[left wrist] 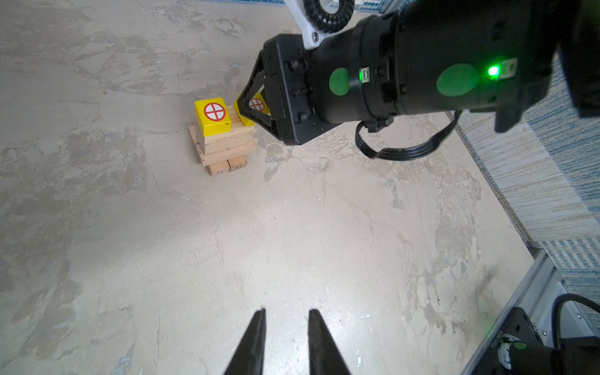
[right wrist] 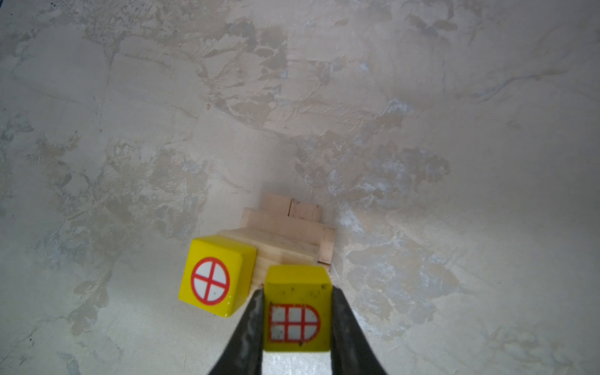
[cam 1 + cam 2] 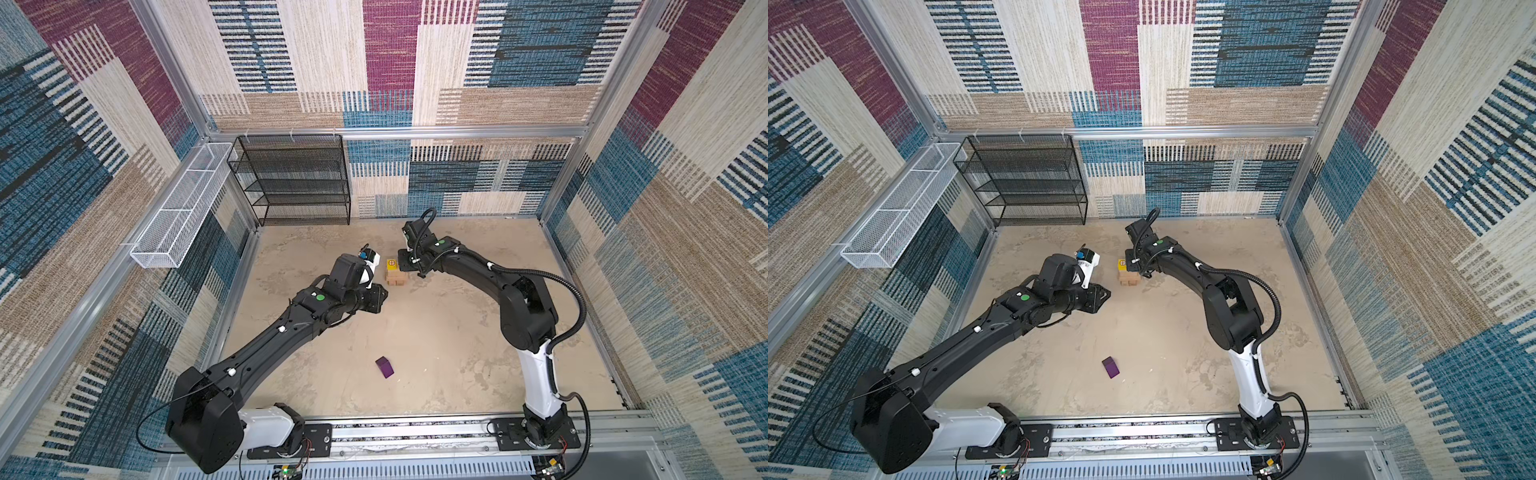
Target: Build the wood block tower
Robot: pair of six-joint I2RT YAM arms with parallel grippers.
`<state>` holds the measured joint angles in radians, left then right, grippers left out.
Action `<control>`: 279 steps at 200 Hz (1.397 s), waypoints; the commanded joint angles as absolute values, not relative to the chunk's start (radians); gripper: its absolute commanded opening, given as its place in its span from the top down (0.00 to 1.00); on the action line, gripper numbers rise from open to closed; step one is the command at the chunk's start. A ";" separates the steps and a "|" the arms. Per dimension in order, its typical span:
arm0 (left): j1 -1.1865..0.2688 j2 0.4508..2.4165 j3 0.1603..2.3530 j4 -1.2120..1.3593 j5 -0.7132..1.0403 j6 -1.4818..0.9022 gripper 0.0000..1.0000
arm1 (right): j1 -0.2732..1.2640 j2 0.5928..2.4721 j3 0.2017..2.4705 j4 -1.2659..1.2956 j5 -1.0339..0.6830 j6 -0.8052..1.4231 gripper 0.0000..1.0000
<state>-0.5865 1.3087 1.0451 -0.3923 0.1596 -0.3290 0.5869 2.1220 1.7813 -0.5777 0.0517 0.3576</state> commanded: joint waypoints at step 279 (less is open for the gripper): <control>-0.586 1.291 1.045 -0.373 0.143 -0.298 0.76 | 0.582 2.132 1.821 -0.592 0.023 0.374 0.64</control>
<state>-0.5865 1.2987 1.0447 -0.3920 0.1566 -0.3283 0.5823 2.1342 1.8126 -0.5987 0.0334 0.3645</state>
